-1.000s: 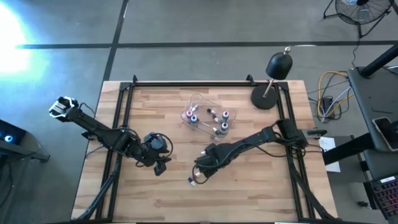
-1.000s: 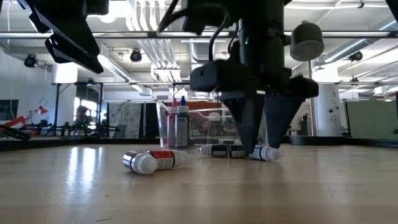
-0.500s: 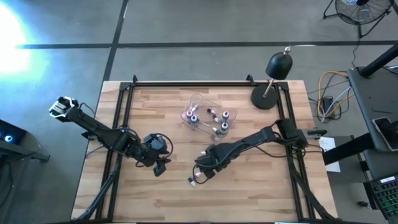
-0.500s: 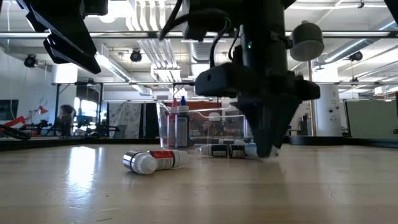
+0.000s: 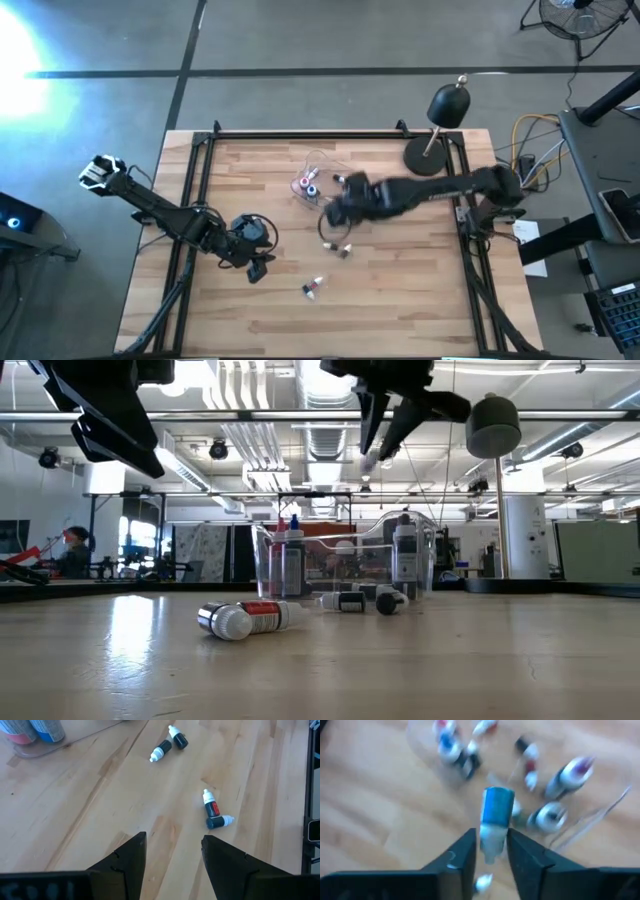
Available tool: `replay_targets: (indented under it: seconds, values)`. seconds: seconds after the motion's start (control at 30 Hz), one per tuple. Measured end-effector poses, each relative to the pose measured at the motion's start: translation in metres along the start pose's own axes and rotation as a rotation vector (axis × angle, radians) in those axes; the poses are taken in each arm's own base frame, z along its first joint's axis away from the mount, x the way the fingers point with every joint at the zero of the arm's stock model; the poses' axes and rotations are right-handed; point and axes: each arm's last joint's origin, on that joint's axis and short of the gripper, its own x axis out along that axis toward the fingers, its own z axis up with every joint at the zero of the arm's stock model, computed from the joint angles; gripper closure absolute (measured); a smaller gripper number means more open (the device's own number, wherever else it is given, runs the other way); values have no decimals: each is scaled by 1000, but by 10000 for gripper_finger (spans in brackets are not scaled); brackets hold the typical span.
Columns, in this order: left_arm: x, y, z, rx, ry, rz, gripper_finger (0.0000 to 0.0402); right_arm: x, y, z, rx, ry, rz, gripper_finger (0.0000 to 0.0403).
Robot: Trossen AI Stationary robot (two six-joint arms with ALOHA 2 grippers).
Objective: Pick & Place food coloring
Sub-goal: Put the small blue food coloring bottle into the transparent bin, then put the small purple food coloring bottle into the transparent bin
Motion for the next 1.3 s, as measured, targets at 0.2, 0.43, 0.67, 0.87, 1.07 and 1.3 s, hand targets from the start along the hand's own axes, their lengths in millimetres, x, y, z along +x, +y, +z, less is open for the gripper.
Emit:
replay_targets:
  seconds: [0.2,0.43,0.67,0.87,1.07,1.3]
  values:
    - [0,0,0,-11,-3,-4,236,-11,-19,38,10,-47,28,210]
    - [6,-3,0,-33,-2,-3,236,-23,-5,0,-202,84,118,170]
    - [33,-21,1,12,14,-131,236,-22,4,-77,-176,354,65,174]
    - [52,-35,3,204,32,-151,236,-26,8,-132,-228,405,48,174]
    - [64,-51,2,428,36,-171,236,-28,4,-168,-376,455,43,175]
    - [94,-63,-14,857,11,-214,236,-25,-7,-189,-550,442,30,175]
